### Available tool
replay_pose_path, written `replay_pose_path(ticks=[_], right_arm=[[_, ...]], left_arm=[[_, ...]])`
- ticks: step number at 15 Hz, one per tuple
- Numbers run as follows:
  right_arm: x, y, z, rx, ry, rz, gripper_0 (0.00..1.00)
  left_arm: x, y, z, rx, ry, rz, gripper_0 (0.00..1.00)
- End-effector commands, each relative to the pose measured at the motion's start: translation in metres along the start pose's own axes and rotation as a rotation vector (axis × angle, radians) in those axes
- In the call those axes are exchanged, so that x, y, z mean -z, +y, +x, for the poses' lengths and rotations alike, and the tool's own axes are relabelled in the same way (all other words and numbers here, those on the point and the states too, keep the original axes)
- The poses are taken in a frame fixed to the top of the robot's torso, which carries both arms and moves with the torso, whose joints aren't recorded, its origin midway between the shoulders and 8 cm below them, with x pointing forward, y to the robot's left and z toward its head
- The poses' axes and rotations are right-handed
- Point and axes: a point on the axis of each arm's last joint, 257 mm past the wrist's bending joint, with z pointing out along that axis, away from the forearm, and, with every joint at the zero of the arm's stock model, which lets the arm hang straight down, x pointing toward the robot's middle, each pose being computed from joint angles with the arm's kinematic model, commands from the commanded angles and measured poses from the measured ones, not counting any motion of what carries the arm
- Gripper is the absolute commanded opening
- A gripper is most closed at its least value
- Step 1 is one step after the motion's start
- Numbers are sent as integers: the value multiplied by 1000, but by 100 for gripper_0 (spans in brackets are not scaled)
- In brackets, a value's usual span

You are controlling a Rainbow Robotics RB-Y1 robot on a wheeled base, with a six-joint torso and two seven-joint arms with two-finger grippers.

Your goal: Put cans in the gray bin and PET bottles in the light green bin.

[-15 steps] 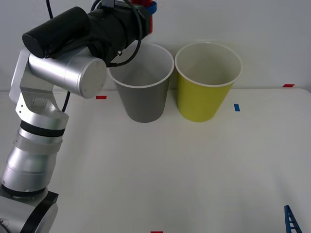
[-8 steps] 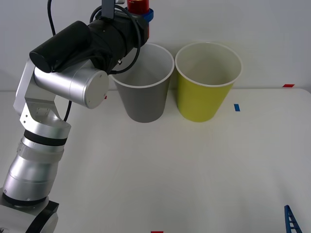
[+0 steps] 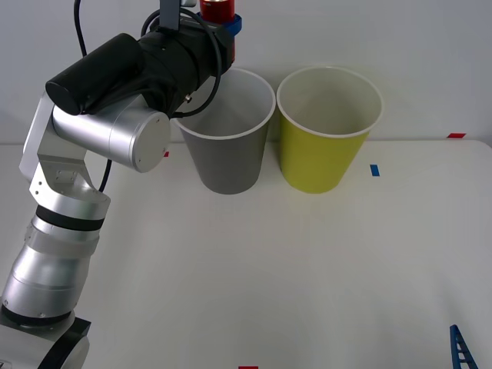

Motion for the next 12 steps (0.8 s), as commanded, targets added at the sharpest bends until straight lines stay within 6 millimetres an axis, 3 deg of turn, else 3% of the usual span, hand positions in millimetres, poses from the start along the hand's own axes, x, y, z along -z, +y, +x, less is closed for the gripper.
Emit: replay_pose_path(ticks=[1, 3, 4, 5, 7, 8, 9, 12], right_arm=[[0, 0, 0, 0, 0, 0, 100], [0, 0, 0, 0, 0, 0, 100], [0, 0, 0, 0, 0, 0, 100], [0, 0, 0, 0, 0, 0, 100], [0, 0, 0, 0, 0, 0, 100], [0, 0, 0, 0, 0, 0, 100], [0, 0, 0, 0, 0, 0, 100], [0, 0, 0, 0, 0, 0, 100]], left_arm=[[0, -3, 1, 0, 3, 6, 0], [0, -5, 1, 3, 2, 10, 0], [0, -4, 1, 4, 1, 8, 6], [0, -6, 2, 8, 4, 11, 32], [0, -6, 2, 12, 5, 12, 50], [-1, -7, 2, 13, 2, 13, 93], [-1, -9, 2, 10, 4, 16, 100], [-1, -8, 2, 5, 4, 15, 100]])
